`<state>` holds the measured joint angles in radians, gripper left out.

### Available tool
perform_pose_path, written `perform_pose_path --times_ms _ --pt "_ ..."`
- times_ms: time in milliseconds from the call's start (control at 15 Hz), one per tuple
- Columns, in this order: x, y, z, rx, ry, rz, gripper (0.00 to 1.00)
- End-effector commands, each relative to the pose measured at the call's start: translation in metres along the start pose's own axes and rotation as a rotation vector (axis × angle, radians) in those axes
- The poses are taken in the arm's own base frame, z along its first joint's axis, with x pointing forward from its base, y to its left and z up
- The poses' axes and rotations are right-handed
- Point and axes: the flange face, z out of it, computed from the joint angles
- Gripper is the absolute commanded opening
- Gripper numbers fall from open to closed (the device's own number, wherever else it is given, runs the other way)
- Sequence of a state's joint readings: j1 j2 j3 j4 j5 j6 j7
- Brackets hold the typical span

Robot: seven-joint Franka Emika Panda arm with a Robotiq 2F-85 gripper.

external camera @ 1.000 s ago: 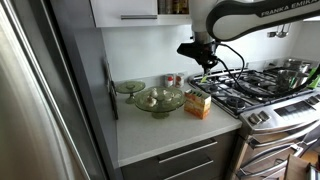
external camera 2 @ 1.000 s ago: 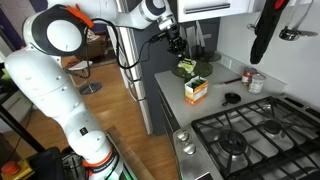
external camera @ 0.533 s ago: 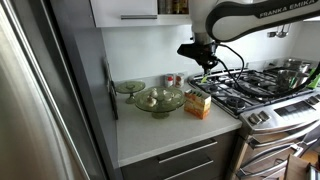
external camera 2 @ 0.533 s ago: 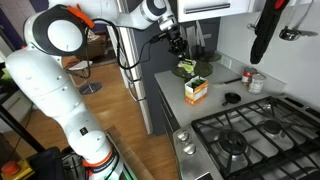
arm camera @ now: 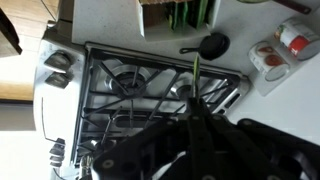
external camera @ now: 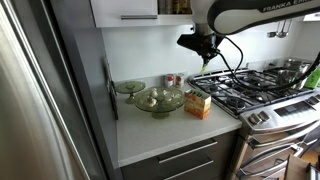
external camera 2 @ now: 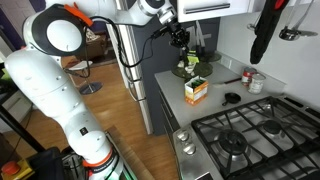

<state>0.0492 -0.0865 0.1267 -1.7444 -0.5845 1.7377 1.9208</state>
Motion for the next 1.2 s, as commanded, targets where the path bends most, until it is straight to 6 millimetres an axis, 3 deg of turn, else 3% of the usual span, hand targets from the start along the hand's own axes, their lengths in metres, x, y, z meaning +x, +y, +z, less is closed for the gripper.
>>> perform_pose_path --times_ms 0,133,200,400,933,1133 --pt "0.019 -0.007 -0.042 0.118 0.093 0.060 0.00" --pt "0.027 -0.011 -0.066 0.182 0.132 0.090 0.00" --pt "0.024 -0.011 -0.050 0.136 0.099 0.053 0.01" --pt "0.029 -0.013 -0.068 0.178 0.114 0.068 0.01" --pt "0.028 -0.013 -0.067 0.178 0.116 0.074 0.00" --pt "0.049 -0.017 -0.092 0.265 0.136 0.086 0.00"
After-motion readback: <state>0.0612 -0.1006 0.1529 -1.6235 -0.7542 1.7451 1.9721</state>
